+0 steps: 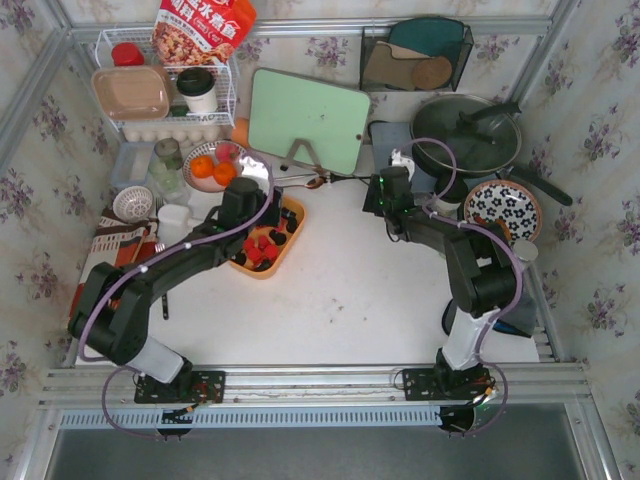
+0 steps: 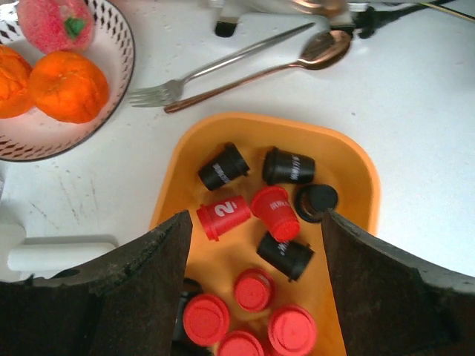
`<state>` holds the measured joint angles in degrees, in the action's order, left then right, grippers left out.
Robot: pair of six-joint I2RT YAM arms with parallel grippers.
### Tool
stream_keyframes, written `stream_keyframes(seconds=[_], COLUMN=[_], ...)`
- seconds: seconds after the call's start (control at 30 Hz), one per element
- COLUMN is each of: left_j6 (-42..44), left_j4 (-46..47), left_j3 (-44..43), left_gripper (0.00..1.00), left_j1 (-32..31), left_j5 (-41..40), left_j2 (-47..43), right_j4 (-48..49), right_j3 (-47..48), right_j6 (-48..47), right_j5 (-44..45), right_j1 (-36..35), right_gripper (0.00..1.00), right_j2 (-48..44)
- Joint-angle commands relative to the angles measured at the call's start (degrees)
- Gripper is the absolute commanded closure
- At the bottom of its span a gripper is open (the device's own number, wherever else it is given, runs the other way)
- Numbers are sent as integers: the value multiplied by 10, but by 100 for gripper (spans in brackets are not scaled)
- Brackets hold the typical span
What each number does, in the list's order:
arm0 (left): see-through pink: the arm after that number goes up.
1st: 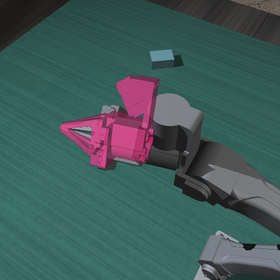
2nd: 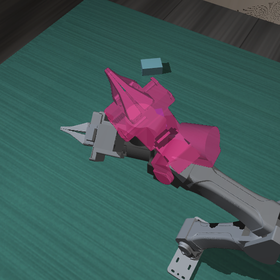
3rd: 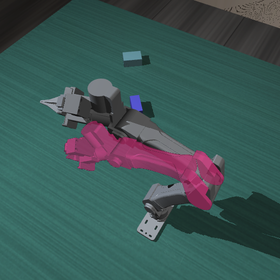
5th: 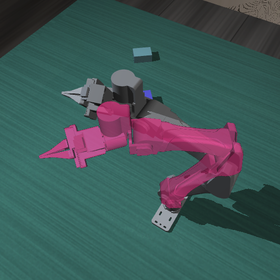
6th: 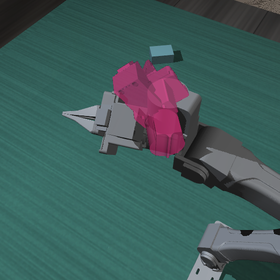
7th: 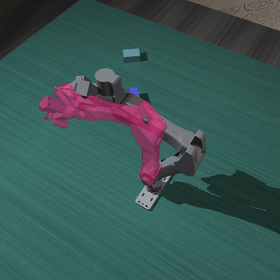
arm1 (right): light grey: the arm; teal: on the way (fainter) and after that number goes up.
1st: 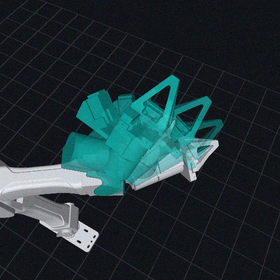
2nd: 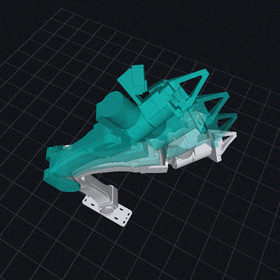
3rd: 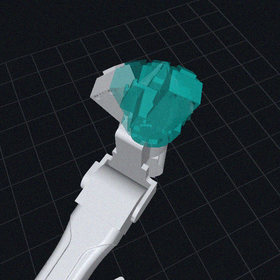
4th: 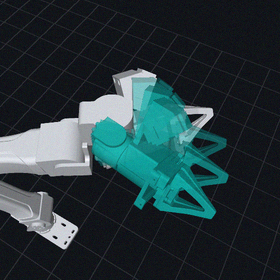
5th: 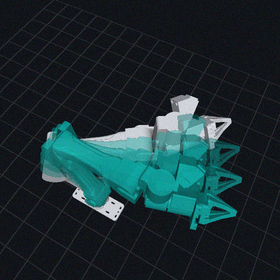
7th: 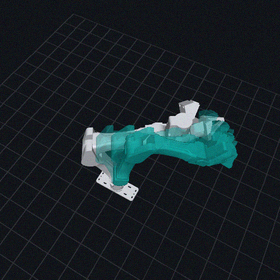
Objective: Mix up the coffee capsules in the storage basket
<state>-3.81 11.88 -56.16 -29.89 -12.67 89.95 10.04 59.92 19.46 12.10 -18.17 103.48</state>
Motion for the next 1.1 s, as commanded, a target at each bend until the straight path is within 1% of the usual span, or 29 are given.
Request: stream_keyframes(seconds=[0.0,0.2,0.43,0.83,1.07], left_j6=[-4,-9,-6,-6,-7], left_j4=[26,36,49,51,50], left_j3=[32,83,114,124,119], left_gripper=[26,26,26,26,26], left_j1=[-15,-35,-47,-49,-49], left_j5=[22,47,60,69,74], left_j2=[-44,-121,-154,-157,-146], right_j4=[44,46,42,24,15], right_j3=[11,18,50,99,104], right_j6=[47,58,30,15,-7], right_j5=[38,73,98,104,93], right_j1=[0,0,0,0,0], right_gripper=[37,40,41,42,53], right_j2=[22,46,89,142,143])
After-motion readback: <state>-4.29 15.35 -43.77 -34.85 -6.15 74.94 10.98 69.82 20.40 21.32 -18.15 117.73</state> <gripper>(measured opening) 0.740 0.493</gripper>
